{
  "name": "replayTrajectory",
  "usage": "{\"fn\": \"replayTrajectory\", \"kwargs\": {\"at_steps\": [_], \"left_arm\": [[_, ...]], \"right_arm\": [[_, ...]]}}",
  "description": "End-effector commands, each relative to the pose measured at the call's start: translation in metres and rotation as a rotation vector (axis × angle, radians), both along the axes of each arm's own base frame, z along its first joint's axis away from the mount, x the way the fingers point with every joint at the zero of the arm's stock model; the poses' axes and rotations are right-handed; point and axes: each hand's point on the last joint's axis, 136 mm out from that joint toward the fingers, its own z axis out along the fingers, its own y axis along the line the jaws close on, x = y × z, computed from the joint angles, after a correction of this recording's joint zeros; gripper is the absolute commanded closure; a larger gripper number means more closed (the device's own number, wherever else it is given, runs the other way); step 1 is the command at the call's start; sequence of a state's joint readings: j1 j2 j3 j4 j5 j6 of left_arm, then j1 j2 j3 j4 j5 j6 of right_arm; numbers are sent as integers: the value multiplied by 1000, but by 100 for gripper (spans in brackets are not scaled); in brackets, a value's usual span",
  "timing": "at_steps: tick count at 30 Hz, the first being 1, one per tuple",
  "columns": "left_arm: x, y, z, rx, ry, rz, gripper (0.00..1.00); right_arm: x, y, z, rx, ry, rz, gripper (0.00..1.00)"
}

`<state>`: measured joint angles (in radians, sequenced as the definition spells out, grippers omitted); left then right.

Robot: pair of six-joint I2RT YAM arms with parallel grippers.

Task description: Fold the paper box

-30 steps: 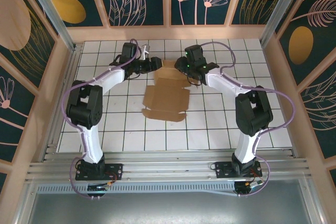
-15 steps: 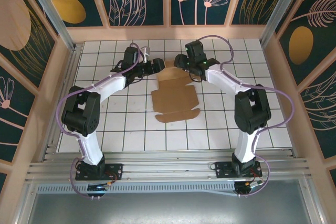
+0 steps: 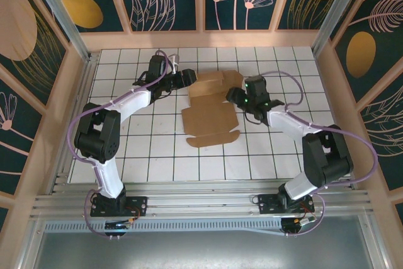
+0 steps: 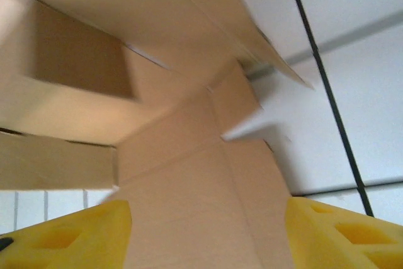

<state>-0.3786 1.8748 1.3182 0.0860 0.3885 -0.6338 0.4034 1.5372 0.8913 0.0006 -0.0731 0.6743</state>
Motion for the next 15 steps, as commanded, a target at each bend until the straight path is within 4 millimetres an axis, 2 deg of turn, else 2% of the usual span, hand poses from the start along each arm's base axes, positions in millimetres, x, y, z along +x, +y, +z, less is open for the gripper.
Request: {"fn": "replayTrajectory", "kwargs": {"at_steps": [1,5,10,13,15], "left_arm": [[3,-5,4,-11,15,-19,34],[2,-4,-6,5,51,-12,39],[-1,-6,-14,-1,90,-24,41],[-1,-6,-17,2,99,-23,40],[-1,-6,-17,8,97,-27,34]], "right_arm": [[14,11,3,101,-58,29,35],[35,8,-19,39,-53,60,40],[57,5,-32,21,-77,54,43],[66,8,-37,27,-91,62,43],[72,10,-38,29,-106,70,44]]}}
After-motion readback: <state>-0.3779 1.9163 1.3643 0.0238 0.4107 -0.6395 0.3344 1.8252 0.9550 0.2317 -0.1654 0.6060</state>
